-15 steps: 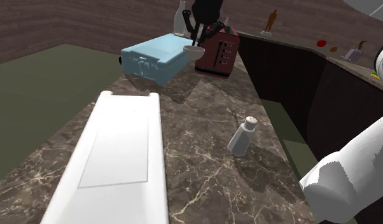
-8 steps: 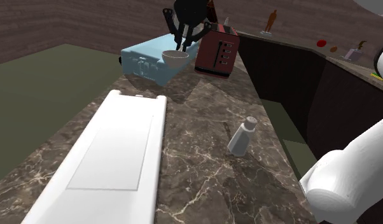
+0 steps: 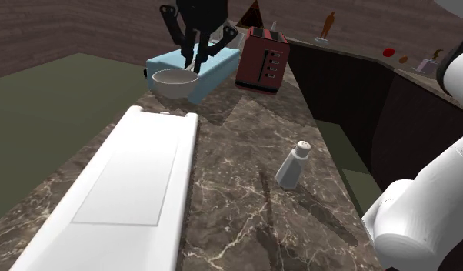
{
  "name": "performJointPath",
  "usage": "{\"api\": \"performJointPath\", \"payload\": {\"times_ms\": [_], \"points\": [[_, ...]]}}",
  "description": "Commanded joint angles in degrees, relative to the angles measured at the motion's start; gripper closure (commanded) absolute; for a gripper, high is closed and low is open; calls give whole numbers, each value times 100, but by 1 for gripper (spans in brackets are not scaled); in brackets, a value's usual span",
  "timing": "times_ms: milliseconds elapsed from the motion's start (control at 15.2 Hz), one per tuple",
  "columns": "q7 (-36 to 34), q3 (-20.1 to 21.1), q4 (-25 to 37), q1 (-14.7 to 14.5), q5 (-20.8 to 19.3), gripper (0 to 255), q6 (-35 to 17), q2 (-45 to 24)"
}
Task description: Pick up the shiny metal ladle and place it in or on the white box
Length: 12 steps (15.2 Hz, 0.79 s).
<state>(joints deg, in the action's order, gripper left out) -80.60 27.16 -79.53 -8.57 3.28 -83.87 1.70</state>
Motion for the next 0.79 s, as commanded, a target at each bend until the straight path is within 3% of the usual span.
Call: {"api": "performJointPath", "payload": {"times_ms": [0,396,726], "points": [[-360,195,220,-175,-117,255,45,-178],[-1319,677,950,-776,-591,255,214,-818],[-1203,613,192,-659,-399,255,-288,-514]]}}
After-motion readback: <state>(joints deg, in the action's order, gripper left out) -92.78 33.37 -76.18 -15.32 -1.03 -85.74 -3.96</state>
